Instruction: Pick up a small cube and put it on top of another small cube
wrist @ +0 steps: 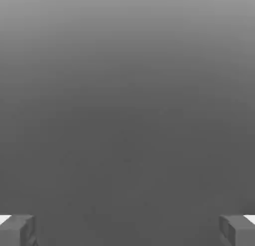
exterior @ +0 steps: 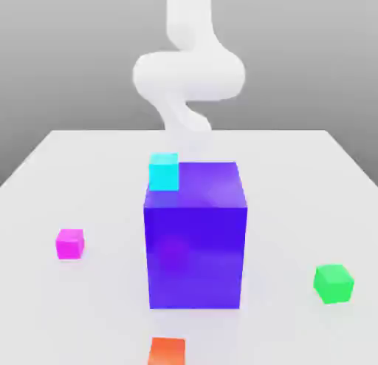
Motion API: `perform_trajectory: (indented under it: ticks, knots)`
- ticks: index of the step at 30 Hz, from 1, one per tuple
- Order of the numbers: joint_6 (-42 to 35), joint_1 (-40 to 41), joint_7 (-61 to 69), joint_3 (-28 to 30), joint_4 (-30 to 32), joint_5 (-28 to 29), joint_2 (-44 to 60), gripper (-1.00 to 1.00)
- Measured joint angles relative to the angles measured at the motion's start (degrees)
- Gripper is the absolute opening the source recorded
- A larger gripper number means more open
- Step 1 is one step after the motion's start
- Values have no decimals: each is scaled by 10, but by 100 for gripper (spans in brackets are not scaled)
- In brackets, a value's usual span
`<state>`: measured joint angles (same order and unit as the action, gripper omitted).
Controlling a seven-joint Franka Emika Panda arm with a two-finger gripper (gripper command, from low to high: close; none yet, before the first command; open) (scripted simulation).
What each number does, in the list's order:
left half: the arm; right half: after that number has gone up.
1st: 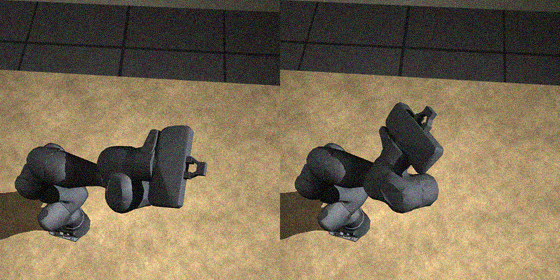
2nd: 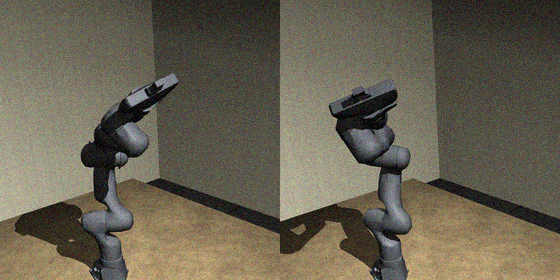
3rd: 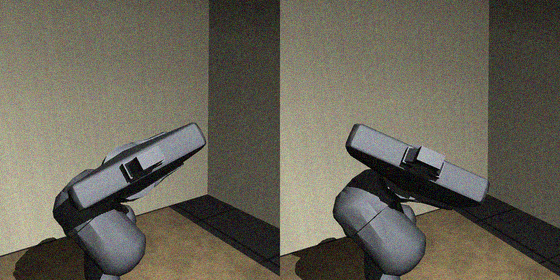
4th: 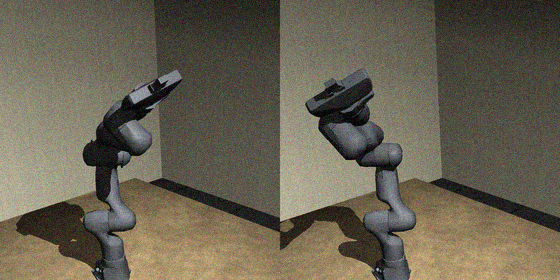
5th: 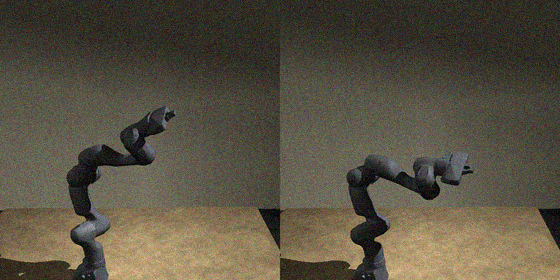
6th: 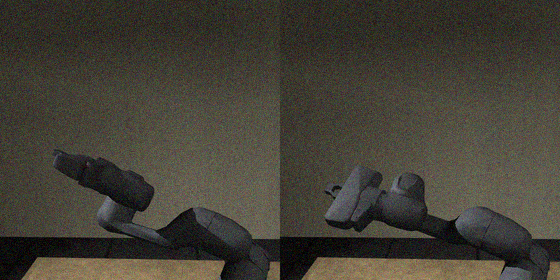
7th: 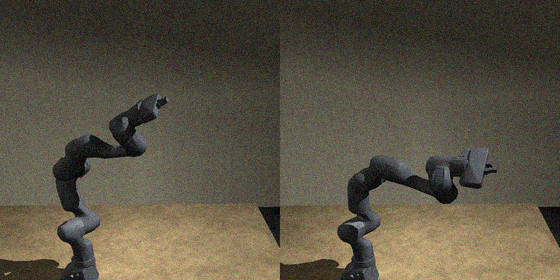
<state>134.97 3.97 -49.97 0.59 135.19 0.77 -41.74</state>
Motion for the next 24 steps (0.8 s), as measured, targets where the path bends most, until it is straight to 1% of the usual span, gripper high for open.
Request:
perform_trajectory:
  ticks: [9, 17, 21, 23, 24]
  knots:
    - [129, 156, -166, 38, 134, 29, 170, 0]
    - [240, 273, -297, 94, 250, 39, 314, 0]
    - [296, 320, -341, 130, 306, 15, 387, 0]
    - [327, 322, -325, 127, 311, -23, 428, 0]
    - [344, 328, -310, 115, 309, -47, 448, 0]
